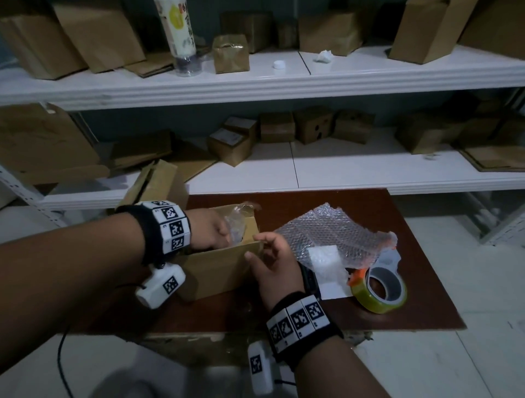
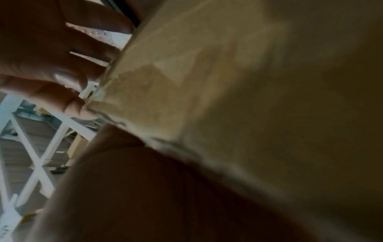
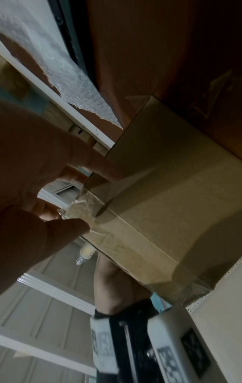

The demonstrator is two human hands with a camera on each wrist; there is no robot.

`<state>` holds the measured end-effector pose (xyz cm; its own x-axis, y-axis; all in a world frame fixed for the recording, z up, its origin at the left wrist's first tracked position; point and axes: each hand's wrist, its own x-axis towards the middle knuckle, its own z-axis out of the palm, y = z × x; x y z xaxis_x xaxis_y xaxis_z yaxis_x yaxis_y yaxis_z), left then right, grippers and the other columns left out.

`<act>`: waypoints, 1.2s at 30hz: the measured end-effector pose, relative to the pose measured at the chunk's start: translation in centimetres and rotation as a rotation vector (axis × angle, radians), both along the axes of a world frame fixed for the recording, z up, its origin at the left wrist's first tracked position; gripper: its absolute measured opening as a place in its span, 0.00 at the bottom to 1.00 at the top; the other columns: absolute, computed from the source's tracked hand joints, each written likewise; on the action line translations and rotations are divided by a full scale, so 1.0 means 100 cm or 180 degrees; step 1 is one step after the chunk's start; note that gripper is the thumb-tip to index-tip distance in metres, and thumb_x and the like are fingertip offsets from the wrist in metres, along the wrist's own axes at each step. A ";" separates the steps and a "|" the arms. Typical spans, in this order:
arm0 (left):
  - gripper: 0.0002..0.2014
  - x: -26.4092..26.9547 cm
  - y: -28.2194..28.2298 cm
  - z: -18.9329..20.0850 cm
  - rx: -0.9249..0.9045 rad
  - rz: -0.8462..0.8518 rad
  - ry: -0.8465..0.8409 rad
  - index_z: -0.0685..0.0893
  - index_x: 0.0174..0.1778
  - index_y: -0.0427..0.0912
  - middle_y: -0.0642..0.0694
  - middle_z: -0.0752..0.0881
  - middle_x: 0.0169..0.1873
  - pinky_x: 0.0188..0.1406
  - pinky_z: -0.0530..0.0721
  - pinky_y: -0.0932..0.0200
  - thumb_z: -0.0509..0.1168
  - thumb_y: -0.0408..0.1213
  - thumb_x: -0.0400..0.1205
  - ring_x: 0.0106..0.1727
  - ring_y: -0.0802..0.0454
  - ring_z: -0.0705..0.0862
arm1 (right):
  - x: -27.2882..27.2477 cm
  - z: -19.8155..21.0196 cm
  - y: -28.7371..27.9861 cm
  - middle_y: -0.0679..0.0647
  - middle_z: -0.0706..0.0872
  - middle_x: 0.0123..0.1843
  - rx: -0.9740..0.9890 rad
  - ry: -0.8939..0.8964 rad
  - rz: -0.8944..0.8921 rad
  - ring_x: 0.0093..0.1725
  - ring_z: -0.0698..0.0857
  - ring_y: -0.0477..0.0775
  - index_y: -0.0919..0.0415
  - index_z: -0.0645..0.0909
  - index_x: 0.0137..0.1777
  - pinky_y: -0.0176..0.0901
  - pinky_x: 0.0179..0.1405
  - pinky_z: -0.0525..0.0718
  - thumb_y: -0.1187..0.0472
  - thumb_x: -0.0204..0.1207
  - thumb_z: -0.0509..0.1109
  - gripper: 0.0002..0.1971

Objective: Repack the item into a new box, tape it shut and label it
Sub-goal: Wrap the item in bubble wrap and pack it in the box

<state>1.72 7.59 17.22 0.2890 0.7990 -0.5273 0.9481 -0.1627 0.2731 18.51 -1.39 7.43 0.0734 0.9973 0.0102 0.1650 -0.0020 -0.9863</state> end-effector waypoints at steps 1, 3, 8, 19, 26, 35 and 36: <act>0.08 0.004 0.003 -0.003 -0.0124 0.0001 0.0020 0.93 0.48 0.45 0.51 0.92 0.46 0.60 0.81 0.56 0.70 0.43 0.82 0.53 0.50 0.87 | 0.001 0.000 0.001 0.48 0.85 0.61 0.0006 -0.0023 0.0004 0.55 0.85 0.38 0.35 0.80 0.53 0.43 0.59 0.87 0.56 0.76 0.77 0.15; 0.09 0.011 0.006 -0.010 -0.0169 -0.0137 0.0126 0.91 0.51 0.41 0.52 0.90 0.47 0.59 0.78 0.58 0.67 0.40 0.84 0.54 0.49 0.85 | 0.001 -0.001 0.002 0.47 0.85 0.60 0.0022 -0.0056 0.0006 0.56 0.85 0.41 0.33 0.79 0.54 0.47 0.60 0.87 0.56 0.76 0.77 0.15; 0.14 0.019 0.010 -0.017 -0.0278 -0.0687 0.0530 0.85 0.67 0.42 0.50 0.84 0.61 0.44 0.76 0.70 0.62 0.36 0.87 0.58 0.53 0.80 | 0.003 -0.004 0.004 0.46 0.84 0.60 0.0023 -0.0068 0.0031 0.58 0.84 0.42 0.33 0.78 0.54 0.48 0.62 0.85 0.54 0.77 0.76 0.14; 0.13 -0.008 0.015 0.005 0.0378 -0.1417 0.0717 0.91 0.52 0.59 0.66 0.88 0.51 0.55 0.73 0.69 0.67 0.36 0.82 0.51 0.65 0.83 | 0.003 -0.009 0.005 0.49 0.85 0.55 -0.0079 -0.0103 -0.0026 0.52 0.84 0.41 0.43 0.82 0.45 0.38 0.50 0.80 0.54 0.82 0.71 0.05; 0.13 -0.004 0.034 -0.021 -0.0201 -0.1064 0.0460 0.91 0.55 0.53 0.72 0.82 0.37 0.45 0.74 0.75 0.66 0.32 0.84 0.40 0.68 0.80 | 0.001 -0.011 0.007 0.50 0.86 0.54 -0.0033 -0.0101 -0.0050 0.50 0.84 0.43 0.42 0.81 0.44 0.39 0.49 0.80 0.56 0.83 0.70 0.07; 0.12 -0.006 0.046 -0.049 -0.0750 -0.0895 -0.0032 0.89 0.46 0.48 0.59 0.87 0.44 0.53 0.82 0.67 0.71 0.25 0.80 0.48 0.58 0.86 | 0.000 -0.019 0.012 0.50 0.87 0.54 -0.0024 -0.0069 -0.0035 0.51 0.86 0.44 0.44 0.81 0.50 0.46 0.54 0.85 0.53 0.81 0.71 0.02; 0.09 -0.004 0.045 -0.050 -0.0736 -0.0946 0.0002 0.90 0.51 0.43 0.54 0.88 0.47 0.56 0.84 0.63 0.71 0.25 0.80 0.52 0.53 0.87 | 0.001 -0.020 0.013 0.51 0.87 0.54 -0.0024 -0.0071 -0.0019 0.51 0.86 0.44 0.43 0.81 0.50 0.46 0.54 0.85 0.54 0.81 0.71 0.03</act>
<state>1.32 12.06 12.26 0.4899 0.5401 -0.6843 0.8691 -0.3647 0.3343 18.60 -0.11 5.45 0.0791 0.9969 0.0044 0.1869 -0.0105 -0.9823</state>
